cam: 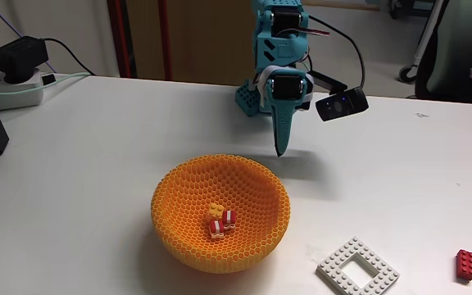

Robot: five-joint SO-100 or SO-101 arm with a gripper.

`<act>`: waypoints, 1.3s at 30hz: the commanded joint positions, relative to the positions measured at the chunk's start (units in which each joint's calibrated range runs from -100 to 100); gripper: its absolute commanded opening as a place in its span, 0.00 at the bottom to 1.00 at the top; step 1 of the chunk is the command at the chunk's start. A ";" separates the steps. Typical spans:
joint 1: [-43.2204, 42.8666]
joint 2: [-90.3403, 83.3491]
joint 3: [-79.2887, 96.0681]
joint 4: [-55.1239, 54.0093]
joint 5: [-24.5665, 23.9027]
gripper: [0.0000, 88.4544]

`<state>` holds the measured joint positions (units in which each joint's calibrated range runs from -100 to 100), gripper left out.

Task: Pick only small cubed objects and place them into the bowl

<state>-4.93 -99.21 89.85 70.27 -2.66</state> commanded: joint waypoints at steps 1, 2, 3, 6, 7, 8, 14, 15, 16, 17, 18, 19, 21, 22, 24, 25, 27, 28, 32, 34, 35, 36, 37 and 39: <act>0.09 -0.79 0.71 -1.64 -0.34 0.00; 0.09 -0.79 1.19 -1.72 -0.49 0.00; -0.10 -0.79 1.58 -1.81 -0.68 0.00; -0.47 -0.79 1.87 -1.55 -0.98 0.00; -0.47 -0.79 1.87 -1.38 -0.98 0.00; -0.47 -0.79 1.87 -1.20 -0.98 0.00; -0.47 -0.79 1.87 -1.20 -1.12 0.00; -0.47 -0.79 1.87 -1.20 -1.27 0.00; -0.47 -0.79 1.87 -1.20 -1.42 0.00; -0.47 -0.79 1.87 -1.20 -1.47 0.00; -0.47 -0.79 1.87 -1.20 -1.56 0.00; -0.47 -0.79 1.87 -1.20 -1.81 0.00; -0.94 -0.79 1.87 -1.20 -1.90 0.00; -1.22 -0.79 1.87 -1.20 -1.81 0.00; -1.50 -0.79 1.87 -1.20 -1.51 0.00; -1.68 -0.79 1.87 -1.20 -1.37 0.00; -1.96 -0.79 1.87 -1.29 -1.17 0.00; -1.96 -0.79 1.87 -1.29 -1.12 0.00; -1.96 -0.79 1.96 -1.72 -1.56 0.00; -1.96 -0.79 1.96 -1.98 -1.51 0.00; -1.96 -0.79 2.06 -1.98 -1.42 0.00; -1.96 -0.79 2.06 -1.98 -1.47 0.00; -1.96 -0.79 2.06 -2.07 -1.51 0.00; -1.87 -0.79 2.06 -2.16 -1.66 0.00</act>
<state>-6.67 -99.21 92.32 69.16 -4.08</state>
